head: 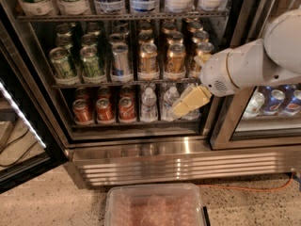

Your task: Pick orange can from middle shelf of fridge

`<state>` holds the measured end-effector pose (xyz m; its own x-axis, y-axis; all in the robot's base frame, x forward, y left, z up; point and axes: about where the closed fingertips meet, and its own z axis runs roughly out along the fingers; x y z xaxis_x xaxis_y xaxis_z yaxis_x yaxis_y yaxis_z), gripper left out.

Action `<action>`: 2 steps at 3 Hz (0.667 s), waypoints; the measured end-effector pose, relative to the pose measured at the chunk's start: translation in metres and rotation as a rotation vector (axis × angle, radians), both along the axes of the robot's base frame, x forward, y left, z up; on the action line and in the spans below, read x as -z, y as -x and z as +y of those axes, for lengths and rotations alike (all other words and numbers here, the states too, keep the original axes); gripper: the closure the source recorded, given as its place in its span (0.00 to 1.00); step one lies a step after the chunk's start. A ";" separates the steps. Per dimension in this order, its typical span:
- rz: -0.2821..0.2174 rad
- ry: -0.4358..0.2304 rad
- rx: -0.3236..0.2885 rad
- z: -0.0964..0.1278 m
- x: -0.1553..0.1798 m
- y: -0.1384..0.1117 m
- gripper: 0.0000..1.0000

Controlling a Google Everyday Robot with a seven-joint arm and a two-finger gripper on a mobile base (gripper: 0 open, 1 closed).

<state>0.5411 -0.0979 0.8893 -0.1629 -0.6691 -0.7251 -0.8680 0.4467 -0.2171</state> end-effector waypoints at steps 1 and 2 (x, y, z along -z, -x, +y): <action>-0.065 -0.020 0.045 -0.001 -0.011 -0.018 0.00; -0.070 -0.029 0.055 -0.002 -0.009 -0.017 0.00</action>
Offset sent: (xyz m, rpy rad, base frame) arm 0.0177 -0.0079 0.0036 0.0419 -0.0725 -0.0765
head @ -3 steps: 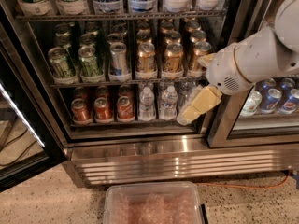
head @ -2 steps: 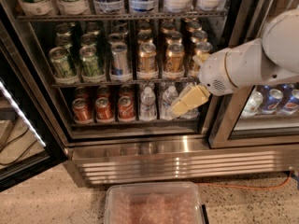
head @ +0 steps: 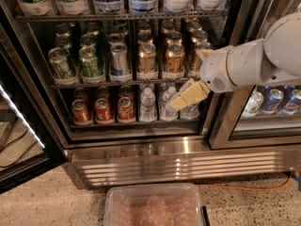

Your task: Pick orange can from middle shelf of fridge

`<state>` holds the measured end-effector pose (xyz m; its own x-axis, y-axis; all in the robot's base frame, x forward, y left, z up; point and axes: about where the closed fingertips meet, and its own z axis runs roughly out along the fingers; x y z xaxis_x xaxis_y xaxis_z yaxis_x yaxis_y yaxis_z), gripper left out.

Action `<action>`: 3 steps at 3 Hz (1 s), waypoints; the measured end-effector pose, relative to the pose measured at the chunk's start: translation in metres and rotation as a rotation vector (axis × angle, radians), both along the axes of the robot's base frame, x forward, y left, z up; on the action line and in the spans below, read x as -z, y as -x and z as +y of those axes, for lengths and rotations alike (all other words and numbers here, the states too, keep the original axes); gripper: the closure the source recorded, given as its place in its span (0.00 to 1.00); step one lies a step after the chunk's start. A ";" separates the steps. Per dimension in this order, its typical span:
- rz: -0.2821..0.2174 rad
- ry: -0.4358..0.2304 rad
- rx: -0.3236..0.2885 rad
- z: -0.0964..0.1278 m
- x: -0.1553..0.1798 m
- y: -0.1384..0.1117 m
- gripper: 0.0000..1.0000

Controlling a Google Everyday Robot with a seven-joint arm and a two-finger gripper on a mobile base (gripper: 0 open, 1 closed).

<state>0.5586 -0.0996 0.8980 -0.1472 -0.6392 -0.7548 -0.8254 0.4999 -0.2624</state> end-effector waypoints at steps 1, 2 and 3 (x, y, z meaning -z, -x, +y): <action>0.057 -0.041 -0.069 0.029 0.025 -0.012 0.00; 0.131 -0.094 -0.140 0.063 0.056 -0.025 0.00; 0.139 -0.097 -0.143 0.064 0.061 -0.026 0.00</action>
Offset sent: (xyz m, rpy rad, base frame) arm 0.0411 0.1007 -0.0943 0.1607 0.2244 0.2217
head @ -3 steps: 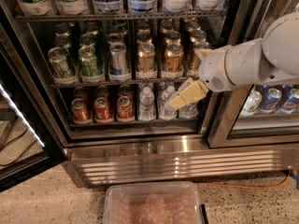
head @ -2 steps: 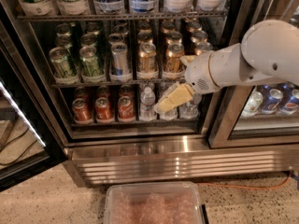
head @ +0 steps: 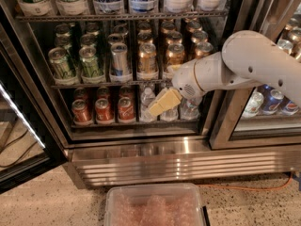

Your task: Pick orange can from middle shelf of fridge

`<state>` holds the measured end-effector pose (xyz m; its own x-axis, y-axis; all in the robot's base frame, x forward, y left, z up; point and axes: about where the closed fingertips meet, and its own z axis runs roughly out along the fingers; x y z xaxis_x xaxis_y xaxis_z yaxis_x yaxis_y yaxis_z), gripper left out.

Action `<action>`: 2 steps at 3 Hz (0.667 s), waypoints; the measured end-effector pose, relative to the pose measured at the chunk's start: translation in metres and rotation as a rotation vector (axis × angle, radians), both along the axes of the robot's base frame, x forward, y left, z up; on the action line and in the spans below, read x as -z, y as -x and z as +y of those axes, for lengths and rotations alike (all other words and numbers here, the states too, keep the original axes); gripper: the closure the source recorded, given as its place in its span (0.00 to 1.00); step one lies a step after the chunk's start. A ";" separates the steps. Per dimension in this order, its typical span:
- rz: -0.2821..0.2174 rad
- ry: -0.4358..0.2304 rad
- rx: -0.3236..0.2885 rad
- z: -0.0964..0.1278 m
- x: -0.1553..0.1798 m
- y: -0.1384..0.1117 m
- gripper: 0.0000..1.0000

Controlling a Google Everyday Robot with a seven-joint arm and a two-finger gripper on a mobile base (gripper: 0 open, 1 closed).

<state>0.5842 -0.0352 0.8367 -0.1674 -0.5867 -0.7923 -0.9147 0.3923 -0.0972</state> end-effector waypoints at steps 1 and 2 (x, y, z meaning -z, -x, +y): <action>0.000 0.000 0.000 0.000 0.000 0.000 0.19; 0.000 0.000 -0.001 0.000 0.000 0.000 0.41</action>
Offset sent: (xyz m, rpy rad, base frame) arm 0.0003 0.0014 -0.0005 -0.0020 -0.0004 0.0050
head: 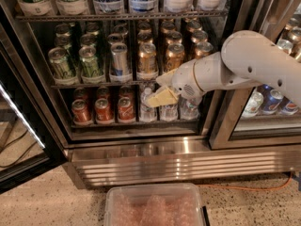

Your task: Pick orange can from middle shelf of fridge

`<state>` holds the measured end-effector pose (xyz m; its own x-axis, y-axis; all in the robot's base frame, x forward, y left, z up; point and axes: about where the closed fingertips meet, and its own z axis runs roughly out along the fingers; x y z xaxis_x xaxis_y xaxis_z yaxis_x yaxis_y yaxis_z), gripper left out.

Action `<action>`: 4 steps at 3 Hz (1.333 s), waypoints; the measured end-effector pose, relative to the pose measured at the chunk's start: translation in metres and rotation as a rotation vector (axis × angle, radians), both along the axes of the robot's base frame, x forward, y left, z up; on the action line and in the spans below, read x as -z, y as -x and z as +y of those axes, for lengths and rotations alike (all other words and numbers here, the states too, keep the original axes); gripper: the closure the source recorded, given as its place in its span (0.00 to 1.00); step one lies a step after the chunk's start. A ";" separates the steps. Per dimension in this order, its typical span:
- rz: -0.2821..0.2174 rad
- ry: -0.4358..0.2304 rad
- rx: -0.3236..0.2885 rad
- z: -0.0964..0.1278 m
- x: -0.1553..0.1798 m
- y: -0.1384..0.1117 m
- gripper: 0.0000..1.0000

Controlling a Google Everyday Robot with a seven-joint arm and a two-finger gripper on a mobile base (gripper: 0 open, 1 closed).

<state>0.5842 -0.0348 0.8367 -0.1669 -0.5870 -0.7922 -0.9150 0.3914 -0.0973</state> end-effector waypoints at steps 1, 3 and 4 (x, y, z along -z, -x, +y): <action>-0.003 0.015 -0.021 0.008 0.005 -0.008 0.34; -0.027 0.046 -0.012 0.016 0.022 -0.065 0.22; -0.031 0.064 0.003 0.014 0.031 -0.093 0.21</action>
Offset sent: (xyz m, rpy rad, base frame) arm 0.0695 0.0151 -0.0211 -0.0613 -0.0388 0.0112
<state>0.6770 -0.0205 0.8053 -0.1444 -0.6360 -0.7581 -0.9101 0.3860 -0.1505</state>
